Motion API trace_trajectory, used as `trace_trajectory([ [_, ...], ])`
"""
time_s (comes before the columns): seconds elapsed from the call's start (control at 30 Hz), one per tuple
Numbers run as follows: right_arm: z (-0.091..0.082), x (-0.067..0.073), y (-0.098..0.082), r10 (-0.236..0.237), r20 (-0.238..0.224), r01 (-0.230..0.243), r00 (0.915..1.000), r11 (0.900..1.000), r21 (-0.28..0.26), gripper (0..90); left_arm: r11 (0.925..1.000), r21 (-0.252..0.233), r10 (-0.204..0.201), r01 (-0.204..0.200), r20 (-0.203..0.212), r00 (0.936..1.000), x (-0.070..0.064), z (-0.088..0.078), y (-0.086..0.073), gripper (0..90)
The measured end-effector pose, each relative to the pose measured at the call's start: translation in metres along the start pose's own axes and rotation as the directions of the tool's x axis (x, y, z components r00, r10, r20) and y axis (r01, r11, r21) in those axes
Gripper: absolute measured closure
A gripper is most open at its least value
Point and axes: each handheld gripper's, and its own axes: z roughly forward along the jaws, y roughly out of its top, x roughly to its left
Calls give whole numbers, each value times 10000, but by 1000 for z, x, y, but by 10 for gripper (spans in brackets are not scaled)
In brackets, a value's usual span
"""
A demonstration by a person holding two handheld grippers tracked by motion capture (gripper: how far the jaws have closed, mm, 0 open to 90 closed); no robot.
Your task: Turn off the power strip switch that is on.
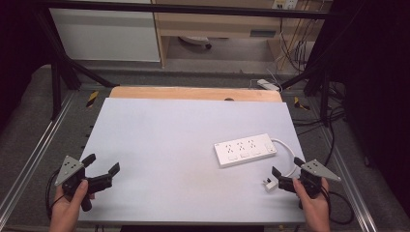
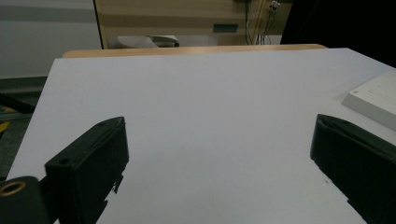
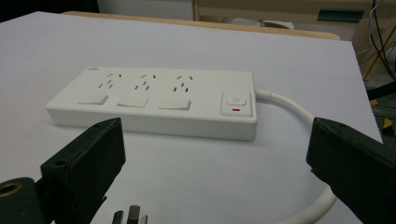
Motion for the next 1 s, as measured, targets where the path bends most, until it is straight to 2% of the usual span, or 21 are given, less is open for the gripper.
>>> trace_trajectory([
  [0.3,0,-1,5,149,-76,-147,9999,9996,251,35,10000,-25,24,-24,94,10000,-1,0,0,43],
  [0.53,-1,1,13,161,117,-161,9998,9999,20,31,9998,130,143,-146,244,9996,-3,1,0,43],
  [0.7,1,3,15,113,62,-114,9999,9999,82,30,9996,164,228,-234,339,9992,-5,2,0,43],
  [1.0,5,5,24,163,100,-162,9998,9997,-164,25,9996,185,197,-204,349,9992,-5,2,0,43],
])
